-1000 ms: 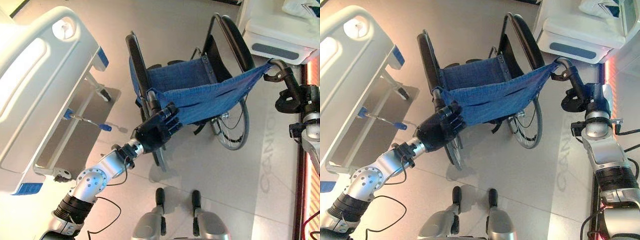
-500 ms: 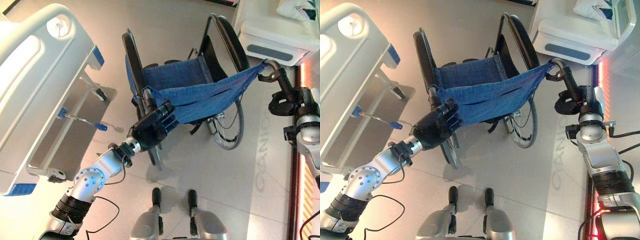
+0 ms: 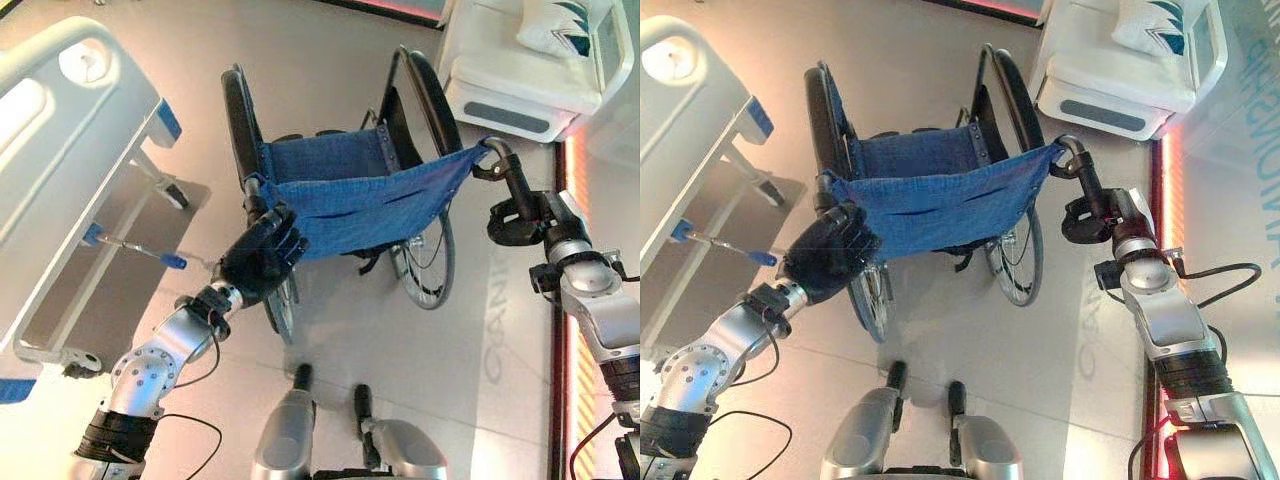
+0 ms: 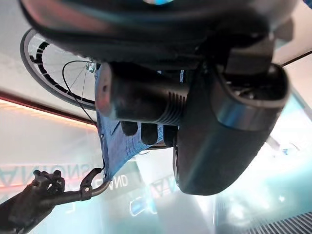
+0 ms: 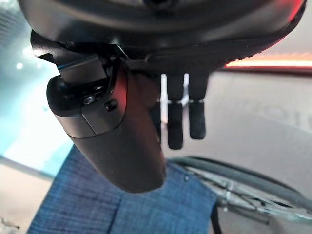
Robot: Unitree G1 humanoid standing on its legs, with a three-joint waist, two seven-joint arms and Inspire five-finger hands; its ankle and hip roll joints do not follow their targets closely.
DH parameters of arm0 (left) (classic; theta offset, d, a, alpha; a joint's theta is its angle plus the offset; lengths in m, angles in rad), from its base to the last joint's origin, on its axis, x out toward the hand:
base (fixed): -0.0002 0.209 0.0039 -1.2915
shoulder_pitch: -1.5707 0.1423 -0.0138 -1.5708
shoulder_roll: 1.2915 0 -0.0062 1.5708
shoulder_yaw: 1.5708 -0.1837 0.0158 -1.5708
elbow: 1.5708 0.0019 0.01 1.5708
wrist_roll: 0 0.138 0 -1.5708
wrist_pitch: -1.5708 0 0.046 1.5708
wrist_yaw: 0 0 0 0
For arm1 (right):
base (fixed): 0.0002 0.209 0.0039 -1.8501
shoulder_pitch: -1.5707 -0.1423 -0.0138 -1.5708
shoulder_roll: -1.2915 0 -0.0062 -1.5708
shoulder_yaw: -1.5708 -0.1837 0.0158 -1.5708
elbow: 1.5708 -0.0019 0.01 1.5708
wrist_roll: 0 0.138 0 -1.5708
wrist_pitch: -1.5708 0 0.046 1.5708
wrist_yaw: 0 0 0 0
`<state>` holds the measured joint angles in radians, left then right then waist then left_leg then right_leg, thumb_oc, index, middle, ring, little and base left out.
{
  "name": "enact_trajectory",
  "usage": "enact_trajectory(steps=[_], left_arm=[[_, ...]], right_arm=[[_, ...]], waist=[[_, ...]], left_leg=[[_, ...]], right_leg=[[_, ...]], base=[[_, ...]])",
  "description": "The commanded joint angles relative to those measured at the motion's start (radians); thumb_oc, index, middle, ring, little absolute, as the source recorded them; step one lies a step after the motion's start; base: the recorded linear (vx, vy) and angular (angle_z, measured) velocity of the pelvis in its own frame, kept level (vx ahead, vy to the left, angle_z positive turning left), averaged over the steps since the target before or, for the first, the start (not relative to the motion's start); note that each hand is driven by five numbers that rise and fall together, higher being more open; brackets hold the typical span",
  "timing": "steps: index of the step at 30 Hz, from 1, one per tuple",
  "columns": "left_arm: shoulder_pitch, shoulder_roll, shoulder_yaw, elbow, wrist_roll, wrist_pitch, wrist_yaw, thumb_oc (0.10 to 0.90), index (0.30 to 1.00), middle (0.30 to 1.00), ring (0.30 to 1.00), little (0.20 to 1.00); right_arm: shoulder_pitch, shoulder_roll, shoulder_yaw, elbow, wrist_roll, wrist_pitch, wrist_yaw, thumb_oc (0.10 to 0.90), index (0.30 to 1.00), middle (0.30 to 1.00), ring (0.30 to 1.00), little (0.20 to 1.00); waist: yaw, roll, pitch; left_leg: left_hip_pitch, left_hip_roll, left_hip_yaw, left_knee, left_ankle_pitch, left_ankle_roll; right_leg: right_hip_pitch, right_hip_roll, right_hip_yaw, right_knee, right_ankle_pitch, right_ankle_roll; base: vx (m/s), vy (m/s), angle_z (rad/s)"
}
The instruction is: Push the wheelchair next to the bed
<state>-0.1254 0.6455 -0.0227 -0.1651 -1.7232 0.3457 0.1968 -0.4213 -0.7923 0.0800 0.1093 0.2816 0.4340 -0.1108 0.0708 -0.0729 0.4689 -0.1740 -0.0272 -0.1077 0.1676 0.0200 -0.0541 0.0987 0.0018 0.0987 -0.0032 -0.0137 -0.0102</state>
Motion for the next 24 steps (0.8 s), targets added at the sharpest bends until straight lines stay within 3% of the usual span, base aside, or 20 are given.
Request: enact_trajectory(steps=[1,3,4,10,13,16,20,23,24], left_arm=[[-0.083,-0.047,0.131,-0.121,-0.063,-0.152,-0.112,0.4,0.3,0.3,0.3,0.3],[-0.064,-0.052,0.151,-0.121,-0.054,-0.148,-0.119,0.4,0.3,0.3,0.3,0.3],[-0.057,-0.048,0.166,-0.125,-0.059,-0.146,-0.11,0.4,0.3,0.3,0.3,0.3],[-0.052,-0.056,0.201,-0.12,-0.053,-0.099,-0.059,0.4,0.3,0.3,0.3,0.3],[-0.054,-0.06,0.202,-0.12,-0.056,-0.07,-0.049,0.4,0.3,0.3,0.3,0.3],[-0.05,-0.044,0.216,-0.125,-0.084,-0.043,-0.049,0.4,0.3,0.3,0.3,0.3],[-0.054,-0.013,0.244,-0.111,-0.124,-0.009,-0.036,0.4,0.3,0.3,0.3,0.3],[-0.055,0.0,0.256,-0.101,-0.132,-0.007,-0.029,0.4,0.3,0.3,0.3,0.3],[-0.054,0.007,0.262,-0.096,-0.129,-0.012,-0.035,0.4,0.3,0.3,0.3,0.3]], right_arm=[[-0.022,-0.083,0.057,-0.159,0.027,-0.125,0.088,0.4,0.3,0.3,0.3,0.3],[-0.011,-0.098,0.045,-0.171,0.037,-0.122,0.109,0.4,0.3,0.3,0.3,0.3],[-0.005,-0.108,0.041,-0.168,0.049,-0.127,0.121,0.4,0.3,0.3,0.3,0.3],[0.058,-0.092,-0.006,-0.175,0.043,-0.113,0.166,0.4,0.3,0.3,0.3,0.3],[0.074,-0.077,-0.015,-0.172,0.037,-0.108,0.161,0.4,0.3,0.3,0.3,0.3],[0.09,-0.069,-0.026,-0.185,0.043,-0.097,0.148,0.4,0.3,0.3,0.3,0.3],[0.093,-0.065,-0.03,-0.178,0.035,-0.086,0.15,0.4,0.3,0.3,0.3,0.3],[0.074,-0.066,-0.026,-0.167,0.034,-0.079,0.151,0.4,0.3,0.3,0.3,0.3],[0.064,-0.071,-0.025,-0.166,0.033,-0.081,0.149,0.4,0.3,0.3,0.3,0.3]], waist=[[0.029,0.037,-0.174],[0.041,0.041,-0.179],[0.042,0.034,-0.191],[0.065,0.019,-0.257],[0.072,0.011,-0.273],[0.076,0.001,-0.292],[0.076,-0.012,-0.316],[0.071,-0.012,-0.319],[0.07,-0.011,-0.319]], left_leg=[[-0.081,0.005,-0.013,-0.139,0.275,-0.005],[-0.098,0.002,-0.026,-0.136,0.288,-0.008],[-0.083,-0.004,-0.015,-0.142,0.246,0.0],[-0.08,-0.037,0.034,-0.061,0.133,0.038],[-0.073,-0.057,0.034,-0.044,0.124,0.053],[-0.053,-0.081,0.037,-0.028,0.102,0.08],[-0.011,-0.118,0.052,-0.011,0.05,0.122],[0.007,-0.128,0.057,-0.001,0.032,0.127],[0.007,-0.133,0.056,0.017,0.02,0.124]], right_leg=[[0.077,0.109,-0.034,0.048,-0.029,-0.011],[0.099,0.109,-0.018,0.05,-0.041,-0.012],[0.112,0.094,-0.019,0.055,-0.061,-0.008],[0.176,0.043,-0.06,0.106,-0.145,0.018],[0.175,0.03,-0.093,0.162,-0.159,0.031],[0.138,0.015,-0.126,0.29,-0.109,0.057],[0.055,-0.023,-0.163,0.499,0.003,0.109],[0.021,-0.027,-0.164,0.479,-0.001,0.103],[0.016,-0.027,-0.167,0.421,-0.021,0.09]], base=[[0.44,0.167,-0.4],[0.3,0.156,-0.54],[0.31,0.185,-0.63],[0.43,0.247,-0.39],[0.3,0.164,-0.03],[0.33,0.209,0.15],[0.25,0.147,0.22],[0.24,0.066,0.18],[0.15,0.002,0.07]])
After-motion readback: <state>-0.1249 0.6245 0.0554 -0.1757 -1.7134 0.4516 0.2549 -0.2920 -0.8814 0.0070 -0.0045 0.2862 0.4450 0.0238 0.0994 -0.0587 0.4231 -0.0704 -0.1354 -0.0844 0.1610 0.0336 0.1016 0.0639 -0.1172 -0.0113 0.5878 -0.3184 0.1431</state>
